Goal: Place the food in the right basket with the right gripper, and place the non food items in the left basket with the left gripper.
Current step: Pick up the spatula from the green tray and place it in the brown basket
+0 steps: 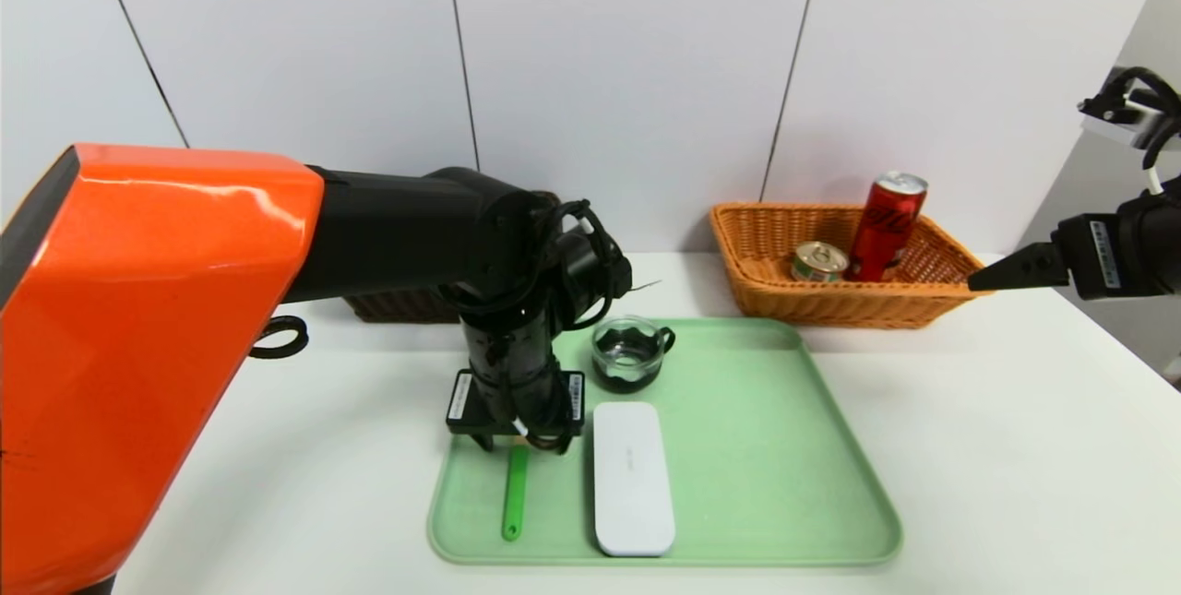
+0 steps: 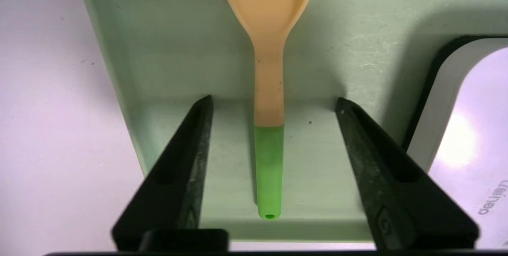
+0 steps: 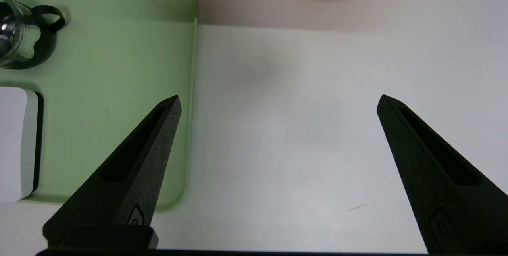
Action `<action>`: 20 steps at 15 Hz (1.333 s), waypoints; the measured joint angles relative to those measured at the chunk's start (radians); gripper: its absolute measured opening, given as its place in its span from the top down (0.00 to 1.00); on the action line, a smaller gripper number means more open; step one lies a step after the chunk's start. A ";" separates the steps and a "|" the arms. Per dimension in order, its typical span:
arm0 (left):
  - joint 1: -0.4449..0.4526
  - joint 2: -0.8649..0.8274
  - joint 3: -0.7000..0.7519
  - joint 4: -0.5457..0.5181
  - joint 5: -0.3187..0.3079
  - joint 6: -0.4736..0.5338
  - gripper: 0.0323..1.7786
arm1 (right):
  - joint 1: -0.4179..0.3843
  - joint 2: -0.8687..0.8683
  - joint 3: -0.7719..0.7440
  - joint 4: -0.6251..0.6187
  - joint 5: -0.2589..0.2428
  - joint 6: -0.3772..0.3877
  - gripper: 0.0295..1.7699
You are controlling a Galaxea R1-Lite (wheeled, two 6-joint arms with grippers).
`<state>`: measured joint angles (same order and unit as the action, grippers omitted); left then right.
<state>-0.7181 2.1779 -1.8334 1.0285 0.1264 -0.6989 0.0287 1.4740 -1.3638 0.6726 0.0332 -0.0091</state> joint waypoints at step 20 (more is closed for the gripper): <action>-0.073 -0.157 -0.127 0.001 -0.202 0.069 0.95 | 0.000 -0.002 0.015 0.000 0.000 0.002 0.04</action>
<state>-0.7909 2.0211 -1.9609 1.0298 -0.0760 -0.6296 0.0287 1.4719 -1.3485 0.6726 0.0332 -0.0072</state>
